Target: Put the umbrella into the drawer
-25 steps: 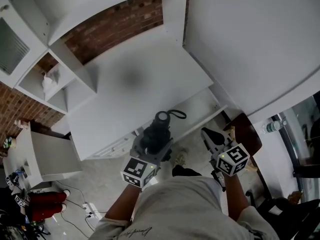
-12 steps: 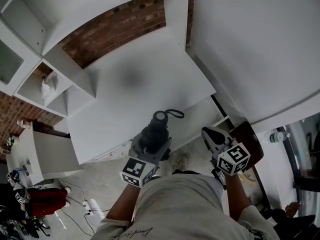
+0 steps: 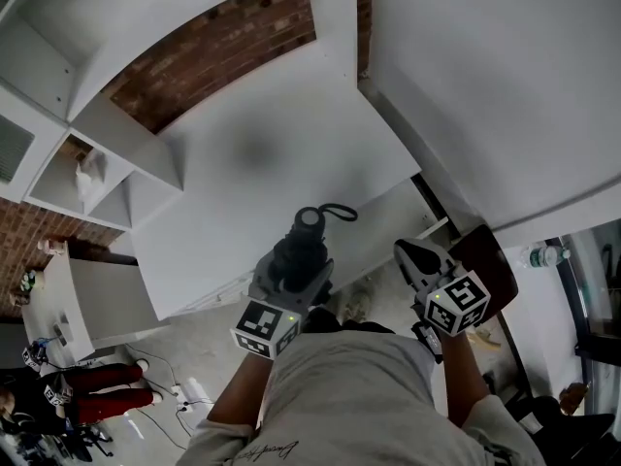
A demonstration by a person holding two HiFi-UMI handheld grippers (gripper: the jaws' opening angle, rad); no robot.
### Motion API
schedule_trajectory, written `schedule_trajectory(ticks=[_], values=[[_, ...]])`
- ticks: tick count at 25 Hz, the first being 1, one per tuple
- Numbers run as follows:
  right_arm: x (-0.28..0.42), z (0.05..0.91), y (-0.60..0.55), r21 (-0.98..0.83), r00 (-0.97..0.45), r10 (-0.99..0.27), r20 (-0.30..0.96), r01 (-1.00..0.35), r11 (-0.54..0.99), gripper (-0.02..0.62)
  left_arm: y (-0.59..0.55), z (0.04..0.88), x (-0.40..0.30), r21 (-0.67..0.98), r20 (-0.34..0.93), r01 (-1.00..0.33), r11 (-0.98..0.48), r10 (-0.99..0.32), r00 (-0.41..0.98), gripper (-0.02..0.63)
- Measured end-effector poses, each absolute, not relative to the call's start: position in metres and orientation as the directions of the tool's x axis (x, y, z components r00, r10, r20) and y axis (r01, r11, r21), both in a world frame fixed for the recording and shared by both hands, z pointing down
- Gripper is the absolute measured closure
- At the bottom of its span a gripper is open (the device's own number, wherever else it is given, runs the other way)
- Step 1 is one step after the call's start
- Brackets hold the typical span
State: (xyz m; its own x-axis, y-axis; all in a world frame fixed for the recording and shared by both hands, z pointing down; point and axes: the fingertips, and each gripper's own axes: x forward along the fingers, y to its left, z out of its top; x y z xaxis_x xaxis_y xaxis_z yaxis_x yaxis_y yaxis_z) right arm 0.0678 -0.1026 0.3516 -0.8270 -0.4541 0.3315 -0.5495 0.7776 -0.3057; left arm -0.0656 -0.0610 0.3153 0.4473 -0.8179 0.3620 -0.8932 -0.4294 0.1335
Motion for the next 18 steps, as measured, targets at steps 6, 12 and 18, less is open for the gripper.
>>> schedule_trajectory(ticks=[6, 12, 18], values=[[0.069, 0.351, -0.111, -0.296, -0.799, -0.497, 0.337, -0.591, 0.750, 0.568, -0.075, 0.320, -0.071, 0.134, 0.382, -0.875, -0.465, -0.790, 0.479, 0.333], [0.071, 0.361, -0.116, -0.303, -0.769, -0.526, 0.362, -0.631, 0.714, 0.568, -0.088, 0.336, -0.076, 0.155, 0.411, -0.852, -0.501, -0.751, 0.517, 0.333], [0.083, 0.374, -0.123, -0.310, -0.734, -0.556, 0.391, -0.673, 0.671, 0.566, -0.096, 0.360, -0.069, 0.185, 0.455, -0.825, -0.534, -0.698, 0.553, 0.333]])
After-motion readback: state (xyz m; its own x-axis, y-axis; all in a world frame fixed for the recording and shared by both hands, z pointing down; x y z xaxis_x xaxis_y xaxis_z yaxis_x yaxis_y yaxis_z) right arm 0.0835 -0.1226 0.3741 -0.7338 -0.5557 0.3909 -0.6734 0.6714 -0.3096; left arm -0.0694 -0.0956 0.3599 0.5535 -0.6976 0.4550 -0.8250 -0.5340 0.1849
